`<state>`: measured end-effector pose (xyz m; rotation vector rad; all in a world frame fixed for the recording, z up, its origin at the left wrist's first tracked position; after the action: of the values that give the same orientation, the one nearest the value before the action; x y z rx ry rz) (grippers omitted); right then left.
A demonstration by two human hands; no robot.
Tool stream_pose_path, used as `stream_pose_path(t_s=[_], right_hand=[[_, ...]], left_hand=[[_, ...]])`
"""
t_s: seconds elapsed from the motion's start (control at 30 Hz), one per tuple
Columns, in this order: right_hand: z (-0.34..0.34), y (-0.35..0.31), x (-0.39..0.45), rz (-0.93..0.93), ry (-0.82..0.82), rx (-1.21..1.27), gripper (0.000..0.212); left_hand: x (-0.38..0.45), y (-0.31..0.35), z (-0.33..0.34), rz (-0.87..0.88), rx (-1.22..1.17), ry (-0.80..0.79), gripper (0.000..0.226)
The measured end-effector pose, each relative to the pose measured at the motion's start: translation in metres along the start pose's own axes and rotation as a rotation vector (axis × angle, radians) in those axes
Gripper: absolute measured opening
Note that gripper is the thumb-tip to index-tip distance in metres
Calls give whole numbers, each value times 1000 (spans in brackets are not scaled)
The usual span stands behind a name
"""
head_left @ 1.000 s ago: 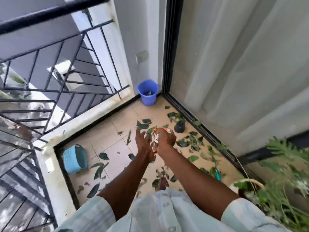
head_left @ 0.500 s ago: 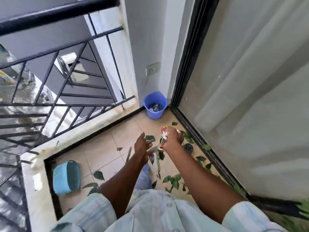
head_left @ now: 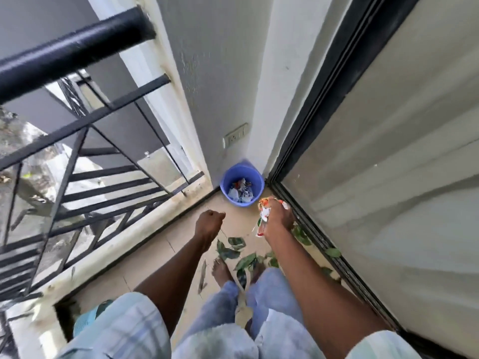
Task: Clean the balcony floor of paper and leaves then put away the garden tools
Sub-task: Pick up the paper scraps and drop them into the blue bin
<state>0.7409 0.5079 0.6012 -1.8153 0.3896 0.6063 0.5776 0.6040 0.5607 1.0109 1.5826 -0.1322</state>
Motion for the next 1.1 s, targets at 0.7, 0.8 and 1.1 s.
stream_pose_path(t_s=[0.7,0.8,1.1], right_hand=[[229,186,330,-432,-648,-868,81],[188,166,300,-434,-593,-794,60],[114,67,152,-568,-616,-863,45]], left_hand=[[306,55,83,108,197,141,10],[285,49,79,49,245,148,9],[138,68,54,155,494,127,30]])
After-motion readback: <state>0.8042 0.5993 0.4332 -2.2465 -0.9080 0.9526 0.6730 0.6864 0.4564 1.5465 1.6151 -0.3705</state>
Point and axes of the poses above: each hand's wrist, its own x-axis towards the middle knuckle, its own z-axis out of the palm, y = z × x, the point moved 3 cm from there along x, towards the middle knuckle, and after that the axes turned 11 degrees about -z, right-handed, at the moved point
